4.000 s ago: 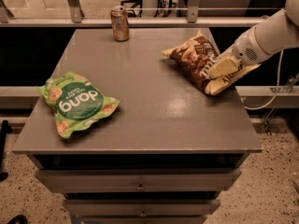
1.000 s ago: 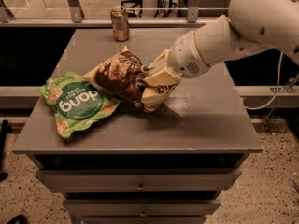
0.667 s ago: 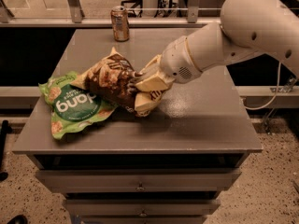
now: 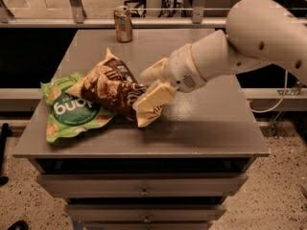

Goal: Move brown chip bag near green rice chip bag

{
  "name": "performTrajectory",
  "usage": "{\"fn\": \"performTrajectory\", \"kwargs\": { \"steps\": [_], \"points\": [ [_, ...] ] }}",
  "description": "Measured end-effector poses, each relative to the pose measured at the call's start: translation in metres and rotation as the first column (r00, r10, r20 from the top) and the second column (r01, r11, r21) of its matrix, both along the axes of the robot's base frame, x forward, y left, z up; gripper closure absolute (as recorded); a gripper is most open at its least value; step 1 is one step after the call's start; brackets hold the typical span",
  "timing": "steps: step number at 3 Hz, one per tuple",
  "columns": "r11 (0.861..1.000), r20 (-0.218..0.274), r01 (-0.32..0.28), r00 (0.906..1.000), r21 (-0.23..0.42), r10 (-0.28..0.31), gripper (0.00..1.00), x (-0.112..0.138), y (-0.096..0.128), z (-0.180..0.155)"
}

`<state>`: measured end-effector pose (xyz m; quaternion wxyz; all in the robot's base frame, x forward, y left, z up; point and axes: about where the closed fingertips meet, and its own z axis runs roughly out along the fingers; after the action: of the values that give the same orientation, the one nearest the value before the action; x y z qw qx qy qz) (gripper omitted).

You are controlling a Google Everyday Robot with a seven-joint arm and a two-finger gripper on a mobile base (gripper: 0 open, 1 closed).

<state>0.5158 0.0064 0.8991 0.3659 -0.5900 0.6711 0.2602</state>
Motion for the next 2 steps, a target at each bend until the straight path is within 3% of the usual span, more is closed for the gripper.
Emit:
{"fn": "performTrajectory", "kwargs": {
  "steps": [1, 2],
  "points": [
    [0.997, 0.021, 0.068, 0.9975, -0.025, -0.067, 0.0, 0.008, -0.022, 0.002],
    [0.979, 0.083, 0.205, 0.9758, -0.019, -0.202, 0.0, 0.021, -0.081, 0.022]
  ]
}}
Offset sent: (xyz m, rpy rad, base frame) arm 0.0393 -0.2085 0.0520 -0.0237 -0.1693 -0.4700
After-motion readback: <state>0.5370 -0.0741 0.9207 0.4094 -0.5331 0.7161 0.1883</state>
